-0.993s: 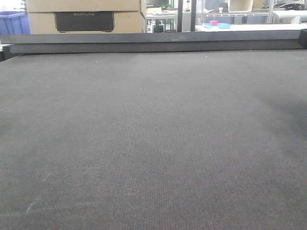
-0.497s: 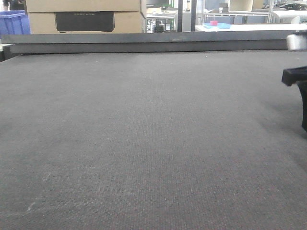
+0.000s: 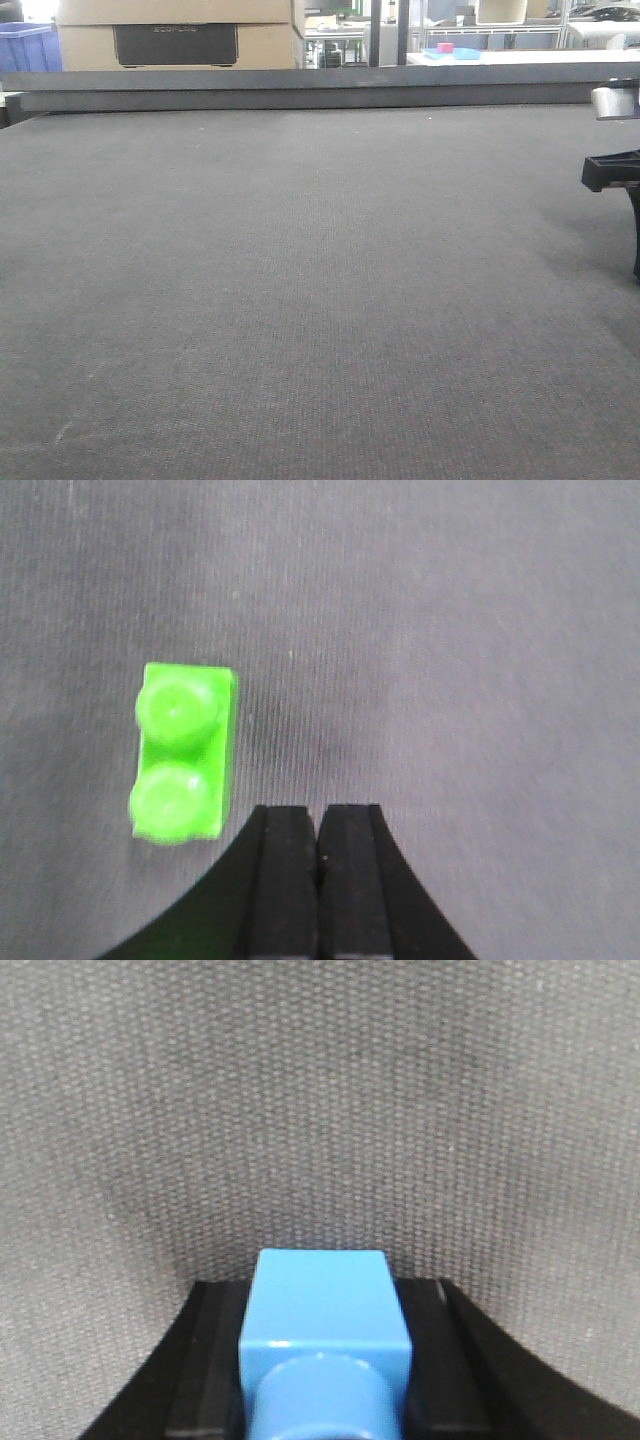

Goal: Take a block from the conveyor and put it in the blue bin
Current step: 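Grasp the lime-green block with left gripper, light-blue block with right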

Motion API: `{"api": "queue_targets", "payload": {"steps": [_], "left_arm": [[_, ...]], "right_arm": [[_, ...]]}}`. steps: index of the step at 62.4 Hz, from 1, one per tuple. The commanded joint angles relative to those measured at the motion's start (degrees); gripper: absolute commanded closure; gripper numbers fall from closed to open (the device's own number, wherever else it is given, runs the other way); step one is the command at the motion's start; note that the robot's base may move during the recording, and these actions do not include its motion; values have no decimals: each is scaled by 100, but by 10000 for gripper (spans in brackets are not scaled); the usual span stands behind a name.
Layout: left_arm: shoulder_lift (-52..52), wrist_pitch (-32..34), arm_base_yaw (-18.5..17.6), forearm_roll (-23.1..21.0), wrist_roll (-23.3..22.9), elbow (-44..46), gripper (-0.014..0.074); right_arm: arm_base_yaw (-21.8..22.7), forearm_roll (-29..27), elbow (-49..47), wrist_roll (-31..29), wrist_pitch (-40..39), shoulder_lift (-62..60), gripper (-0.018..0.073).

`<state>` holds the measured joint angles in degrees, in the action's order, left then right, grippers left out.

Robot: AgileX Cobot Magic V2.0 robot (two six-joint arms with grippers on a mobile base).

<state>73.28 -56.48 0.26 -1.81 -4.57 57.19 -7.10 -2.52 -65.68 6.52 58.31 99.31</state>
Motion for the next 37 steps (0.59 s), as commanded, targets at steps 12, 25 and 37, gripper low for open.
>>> {"api": "queue_targets", "payload": {"steps": [12, 25, 37], "left_arm": [[219, -890, 580, 410, 212, 699, 707], [636, -847, 646, 286, 900, 699, 692], [840, -494, 646, 273, 900, 699, 400]], "right_arm": [[23, 26, -52, 8, 77, -117, 727], [23, 26, -52, 8, 9, -117, 727], [12, 26, -52, 8, 11, -117, 727]]}}
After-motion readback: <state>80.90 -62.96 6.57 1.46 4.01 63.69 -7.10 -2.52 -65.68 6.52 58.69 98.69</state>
